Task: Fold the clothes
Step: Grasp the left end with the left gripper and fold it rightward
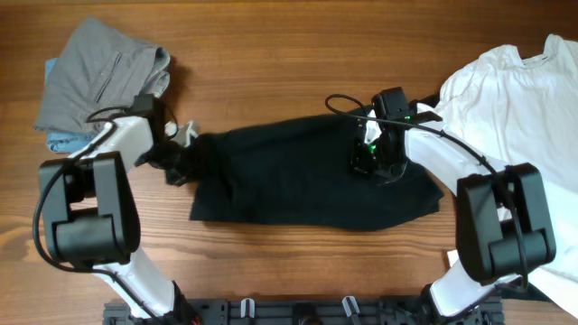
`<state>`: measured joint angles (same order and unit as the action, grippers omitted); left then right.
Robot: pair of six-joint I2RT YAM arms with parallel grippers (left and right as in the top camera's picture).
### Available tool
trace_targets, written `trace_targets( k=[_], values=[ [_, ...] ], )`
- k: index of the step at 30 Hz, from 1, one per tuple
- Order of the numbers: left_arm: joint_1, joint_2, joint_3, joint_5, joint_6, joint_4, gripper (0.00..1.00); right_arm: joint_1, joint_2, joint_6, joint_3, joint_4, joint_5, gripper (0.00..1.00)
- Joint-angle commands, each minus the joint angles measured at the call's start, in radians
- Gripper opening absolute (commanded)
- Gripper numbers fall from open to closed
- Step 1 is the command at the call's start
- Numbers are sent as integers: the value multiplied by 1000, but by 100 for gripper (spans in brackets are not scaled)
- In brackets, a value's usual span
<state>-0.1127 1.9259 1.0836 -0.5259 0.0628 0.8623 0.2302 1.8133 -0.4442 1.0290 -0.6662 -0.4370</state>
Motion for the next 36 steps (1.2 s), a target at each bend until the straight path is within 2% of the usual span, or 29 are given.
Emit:
trace_targets(
  k=[1, 5, 10, 13, 19, 24, 29, 31, 32, 35, 36],
  values=[
    [-79, -84, 163, 256, -3, 248, 4, -2, -121, 25, -6, -13, 0, 8],
    [-102, -187, 433, 338, -3, 523, 4, -2, -207, 20, -6, -29, 11, 8],
    [-51, -272, 637, 360, 5, 613, 4, -2, -237, -5, -6, -32, 11, 9],
    [32, -311, 643, 360, 21, 595, 4, -2, -235, -4, -6, -32, 16, 9],
    [198, -272, 633, 393, 89, 573, 4, -2, -235, -3, -6, -33, 23, 9],
    [311, -189, 615, 488, 193, 547, 4, -5, -235, -3, -6, -36, 23, 9],
    [396, -100, 615, 471, 304, 546, 4, -5, -235, -3, -6, -37, 30, 9],
    [436, -73, 615, 471, 313, 539, 9, -5, -235, -3, -6, -37, 37, 9],
    [455, -60, 615, 472, 313, 535, 15, -5, -235, -3, -6, -37, 38, 9],
    [513, -16, 614, 472, 313, 521, 20, -7, -235, -3, -6, -37, 43, 9],
    [524, -5, 614, 472, 313, 518, 26, -7, -235, -3, -6, -38, 45, 9]
  ],
)
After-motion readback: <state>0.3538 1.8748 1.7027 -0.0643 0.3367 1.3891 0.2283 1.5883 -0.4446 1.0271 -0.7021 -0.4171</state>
